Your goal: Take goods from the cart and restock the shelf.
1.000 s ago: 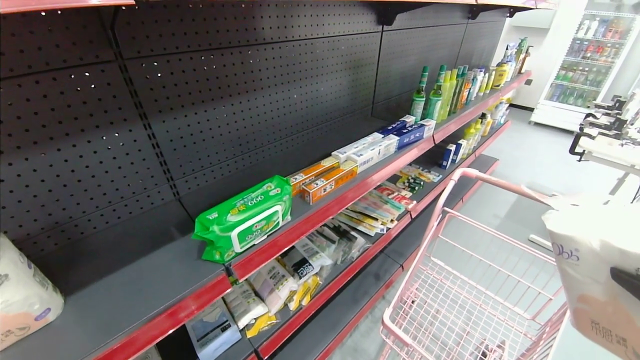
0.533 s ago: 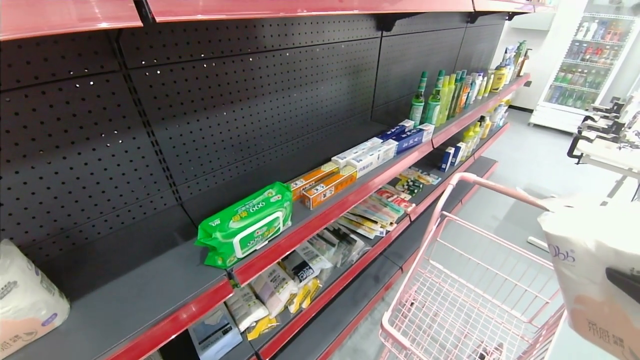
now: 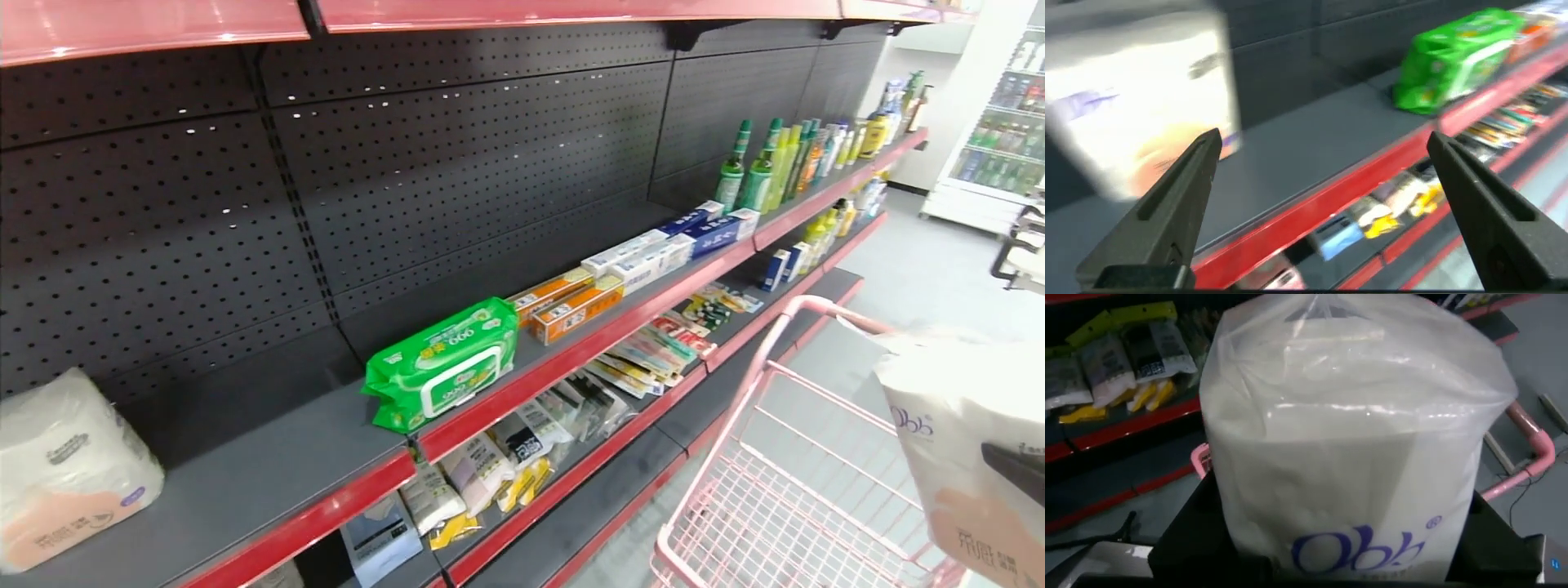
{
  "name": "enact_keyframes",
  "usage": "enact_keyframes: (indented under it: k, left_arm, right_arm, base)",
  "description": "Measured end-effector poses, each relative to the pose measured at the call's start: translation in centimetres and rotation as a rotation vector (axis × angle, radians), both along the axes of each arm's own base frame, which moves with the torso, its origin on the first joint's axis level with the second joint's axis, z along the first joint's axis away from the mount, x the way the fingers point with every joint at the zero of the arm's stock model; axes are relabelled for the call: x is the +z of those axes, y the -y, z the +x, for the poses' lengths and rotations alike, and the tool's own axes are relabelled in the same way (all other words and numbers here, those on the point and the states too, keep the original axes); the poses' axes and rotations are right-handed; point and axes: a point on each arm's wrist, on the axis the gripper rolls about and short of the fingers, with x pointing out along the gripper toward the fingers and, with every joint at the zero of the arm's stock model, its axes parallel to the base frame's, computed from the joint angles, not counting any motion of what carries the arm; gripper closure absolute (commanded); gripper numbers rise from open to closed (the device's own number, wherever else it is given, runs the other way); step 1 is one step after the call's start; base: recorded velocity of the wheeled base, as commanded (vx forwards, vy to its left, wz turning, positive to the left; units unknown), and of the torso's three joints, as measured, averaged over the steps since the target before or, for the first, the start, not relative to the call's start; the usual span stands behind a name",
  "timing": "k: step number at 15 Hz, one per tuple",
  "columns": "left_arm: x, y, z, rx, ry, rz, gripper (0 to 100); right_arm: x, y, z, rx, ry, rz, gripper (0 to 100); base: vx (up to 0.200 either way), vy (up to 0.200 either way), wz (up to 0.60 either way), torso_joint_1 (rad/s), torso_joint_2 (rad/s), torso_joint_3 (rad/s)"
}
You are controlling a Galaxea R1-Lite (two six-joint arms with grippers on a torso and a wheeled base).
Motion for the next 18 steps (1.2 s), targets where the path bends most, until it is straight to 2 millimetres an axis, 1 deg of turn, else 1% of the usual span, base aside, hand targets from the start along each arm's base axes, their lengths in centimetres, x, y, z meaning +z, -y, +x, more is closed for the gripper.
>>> enact_keyframes:
  k: [14, 18]
  left_arm:
    - [0.0, 0.0, 0.0, 0.001, 0.000, 0.000, 0]
    - [0.0, 0.0, 0.0, -0.001, 0.001, 0.000, 0]
  right_arm:
    - [0.6, 0.1, -0.5, 0.000, 0.039, -0.025, 100]
    - [0.5, 0.2, -1.3, -0.005, 0.065, -0.038, 100]
  base:
    - [0.000, 0.000, 0.60, 0.003, 0.00, 0.000]
    - [0.000, 0.000, 0.60, -0.001, 0.00, 0.001]
